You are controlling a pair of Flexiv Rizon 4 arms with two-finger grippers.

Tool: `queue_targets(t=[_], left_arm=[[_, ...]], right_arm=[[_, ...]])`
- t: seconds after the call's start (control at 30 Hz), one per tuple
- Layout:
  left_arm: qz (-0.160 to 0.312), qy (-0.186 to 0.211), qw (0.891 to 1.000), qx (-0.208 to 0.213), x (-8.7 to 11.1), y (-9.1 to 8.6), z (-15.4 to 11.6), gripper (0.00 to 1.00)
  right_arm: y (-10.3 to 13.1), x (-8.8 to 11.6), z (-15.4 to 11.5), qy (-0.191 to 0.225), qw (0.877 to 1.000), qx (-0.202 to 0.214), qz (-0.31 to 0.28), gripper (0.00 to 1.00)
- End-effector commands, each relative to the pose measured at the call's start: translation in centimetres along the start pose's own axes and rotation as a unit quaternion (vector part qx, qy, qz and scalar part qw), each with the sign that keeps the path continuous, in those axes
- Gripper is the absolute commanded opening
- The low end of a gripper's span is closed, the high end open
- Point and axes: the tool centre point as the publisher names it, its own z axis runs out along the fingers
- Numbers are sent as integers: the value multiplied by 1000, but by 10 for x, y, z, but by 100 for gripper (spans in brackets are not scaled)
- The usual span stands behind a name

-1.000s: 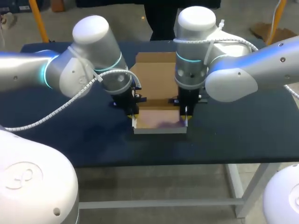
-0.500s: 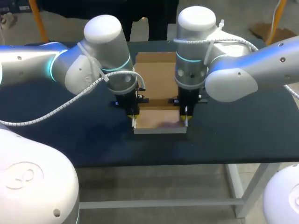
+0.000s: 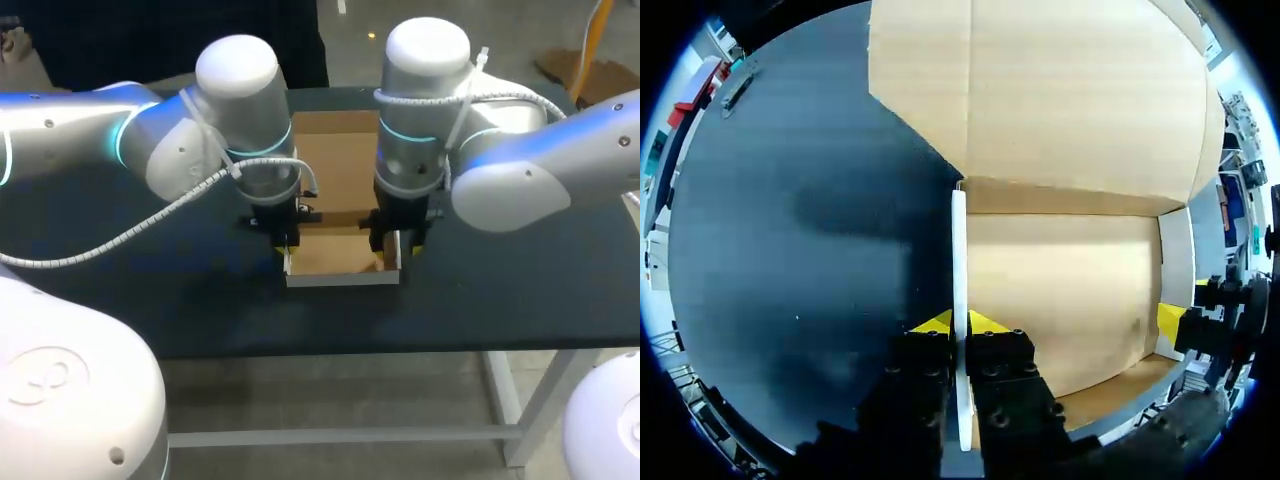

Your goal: Assemble the packaging by folding the flat box into shape, placing the metal phone stand inside, and closing the box properly

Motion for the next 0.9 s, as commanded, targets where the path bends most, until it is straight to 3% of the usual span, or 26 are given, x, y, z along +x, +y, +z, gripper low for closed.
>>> queue_targets(t=[0.03, 0.3, 0.8, 0.9], left_arm=[[-1, -18, 1000, 4, 4, 3, 5, 0], [0, -27, 1000, 9, 2, 4, 1, 0], [-11, -42, 999, 16, -10, 7, -4, 0], [-7, -43, 999, 17, -11, 8, -5, 0]], right_arm=[[-14, -9, -8, 9, 999, -20, -34, 100], [-26, -31, -25, 59, 988, -48, -137, 100], [-26, -31, -25, 59, 988, -48, -137, 100], [-28, -35, -28, 81, 978, -55, -186, 100]])
